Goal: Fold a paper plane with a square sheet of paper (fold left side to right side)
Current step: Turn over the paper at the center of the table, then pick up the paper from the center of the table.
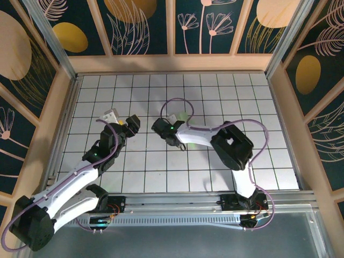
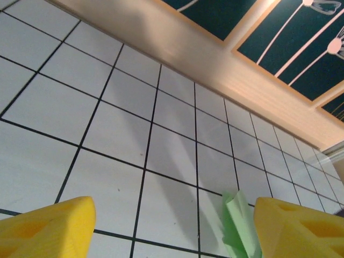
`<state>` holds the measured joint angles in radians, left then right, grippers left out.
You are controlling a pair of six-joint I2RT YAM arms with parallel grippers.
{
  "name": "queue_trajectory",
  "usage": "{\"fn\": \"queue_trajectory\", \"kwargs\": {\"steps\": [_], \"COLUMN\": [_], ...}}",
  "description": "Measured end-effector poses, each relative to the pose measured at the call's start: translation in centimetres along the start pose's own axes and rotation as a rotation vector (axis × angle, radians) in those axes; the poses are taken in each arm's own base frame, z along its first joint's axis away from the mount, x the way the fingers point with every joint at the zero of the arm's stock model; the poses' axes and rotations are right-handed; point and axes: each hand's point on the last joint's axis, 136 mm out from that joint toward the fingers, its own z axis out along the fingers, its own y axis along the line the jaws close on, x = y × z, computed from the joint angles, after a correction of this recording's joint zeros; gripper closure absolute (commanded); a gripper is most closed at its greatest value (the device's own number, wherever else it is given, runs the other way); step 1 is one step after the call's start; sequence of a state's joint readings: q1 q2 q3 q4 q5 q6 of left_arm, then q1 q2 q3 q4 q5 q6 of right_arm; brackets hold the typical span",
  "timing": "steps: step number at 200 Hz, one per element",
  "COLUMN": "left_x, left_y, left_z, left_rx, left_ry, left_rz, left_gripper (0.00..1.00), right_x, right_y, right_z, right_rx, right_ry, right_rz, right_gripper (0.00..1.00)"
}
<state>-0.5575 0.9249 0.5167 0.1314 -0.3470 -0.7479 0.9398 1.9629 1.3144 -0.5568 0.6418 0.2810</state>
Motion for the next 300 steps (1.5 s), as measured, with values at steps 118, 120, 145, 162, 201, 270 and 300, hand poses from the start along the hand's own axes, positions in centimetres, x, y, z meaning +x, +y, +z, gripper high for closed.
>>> {"fn": "queue_trajectory", "kwargs": {"steps": [118,120,145,162,201,270,300], "left_x": [9.6,9.7,11.4,12.4,14.5,17.5,17.9], "left_y": [-3.5,-3.6,-5.3,-6.1,-7.4,-8.7,-9.5], "left_z": [6.6,6.7,8.5,9.6,11.9,15.7,17.1], "left_rx": [0.144,0.147,0.196,0.217,0.242,0.242,0.25], "left_ry": [0.385,0.391,0.469,0.513,0.587,0.672,0.675], "left_rz": [-0.036,-0.038,-0.068,-0.09,-0.144,-0.204,-0.213], "left_gripper": [0.33,0.33,0.34,0.35,0.34,0.36,0.42], "right_x": [-0.5,-0.4,0.6,1.4,1.8,1.4,1.8], "right_y": [-10.6,-10.8,-12.5,-13.4,-13.8,-14.5,-14.5], "right_z": [-2.7,-2.6,-2.1,-1.5,-1.7,-2.2,-2.2], "right_rx": [-0.41,-0.415,-0.484,-0.511,-0.555,-0.569,-0.567], "right_ry": [-0.194,-0.195,-0.208,-0.206,-0.214,-0.239,-0.238], "right_rz": [0.674,0.688,0.82,0.883,0.928,0.937,0.939], "right_gripper": [0.01,0.01,0.01,0.01,0.01,0.01,0.01]}}
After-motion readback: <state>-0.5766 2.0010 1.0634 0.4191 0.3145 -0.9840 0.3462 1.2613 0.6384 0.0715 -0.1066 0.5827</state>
